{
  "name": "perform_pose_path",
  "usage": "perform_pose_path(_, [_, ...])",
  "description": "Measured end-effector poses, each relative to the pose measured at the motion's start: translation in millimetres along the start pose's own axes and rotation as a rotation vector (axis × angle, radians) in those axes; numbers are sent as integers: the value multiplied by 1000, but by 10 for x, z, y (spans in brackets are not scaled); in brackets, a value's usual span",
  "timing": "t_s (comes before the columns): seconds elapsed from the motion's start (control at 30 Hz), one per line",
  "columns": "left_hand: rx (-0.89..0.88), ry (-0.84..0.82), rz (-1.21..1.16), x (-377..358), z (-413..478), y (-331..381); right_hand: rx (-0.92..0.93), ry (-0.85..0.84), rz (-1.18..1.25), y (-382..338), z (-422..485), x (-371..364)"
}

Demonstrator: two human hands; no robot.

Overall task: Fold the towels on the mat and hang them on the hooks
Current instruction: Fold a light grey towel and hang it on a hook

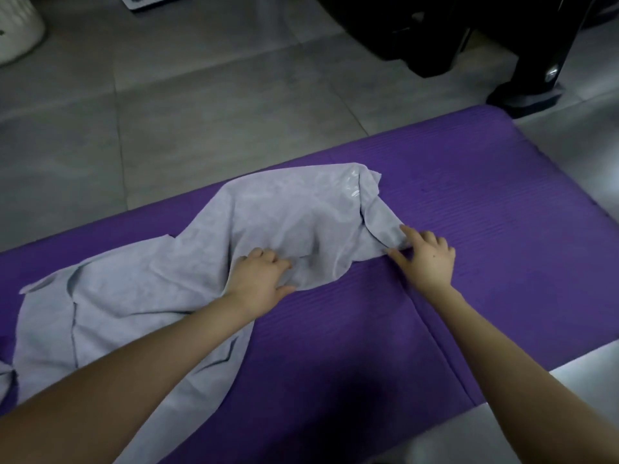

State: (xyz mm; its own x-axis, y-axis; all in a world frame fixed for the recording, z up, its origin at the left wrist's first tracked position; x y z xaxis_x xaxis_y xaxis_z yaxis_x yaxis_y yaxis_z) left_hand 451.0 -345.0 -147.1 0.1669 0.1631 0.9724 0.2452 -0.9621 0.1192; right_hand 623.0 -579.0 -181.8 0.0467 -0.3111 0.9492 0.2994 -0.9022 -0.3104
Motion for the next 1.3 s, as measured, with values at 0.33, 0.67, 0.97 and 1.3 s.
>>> perform_pose_path(0.33, [-19, 268, -232, -145, 91, 379, -268, 262, 349, 326, 283, 439])
perform_pose_path(0.67, [-88, 7, -202, -318, 34, 614, -492, -19, 50, 1398, 345, 611])
perform_pose_path(0.97, [-141, -88, -142, -593, -293, 960, -394, 267, 89, 1387, -37, 572])
perform_pose_path(1.3, [-116, -40, -340, -309, 248, 817, -74, 147, -252, 1081, 214, 640])
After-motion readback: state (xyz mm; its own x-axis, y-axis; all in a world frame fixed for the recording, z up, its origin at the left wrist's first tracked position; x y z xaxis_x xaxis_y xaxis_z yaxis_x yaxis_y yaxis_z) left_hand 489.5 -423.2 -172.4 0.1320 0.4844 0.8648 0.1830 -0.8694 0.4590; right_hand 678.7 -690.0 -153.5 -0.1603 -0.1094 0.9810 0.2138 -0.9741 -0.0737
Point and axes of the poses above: each hand's wrist, its own z-axis towards the middle knuckle, its own x-axis out of the back of the hand, y = z × x, the point moved 4 cm from there along z, towards the middle knuckle, and after that the axes turned 6 degrees about y, right-handed, at the moved point
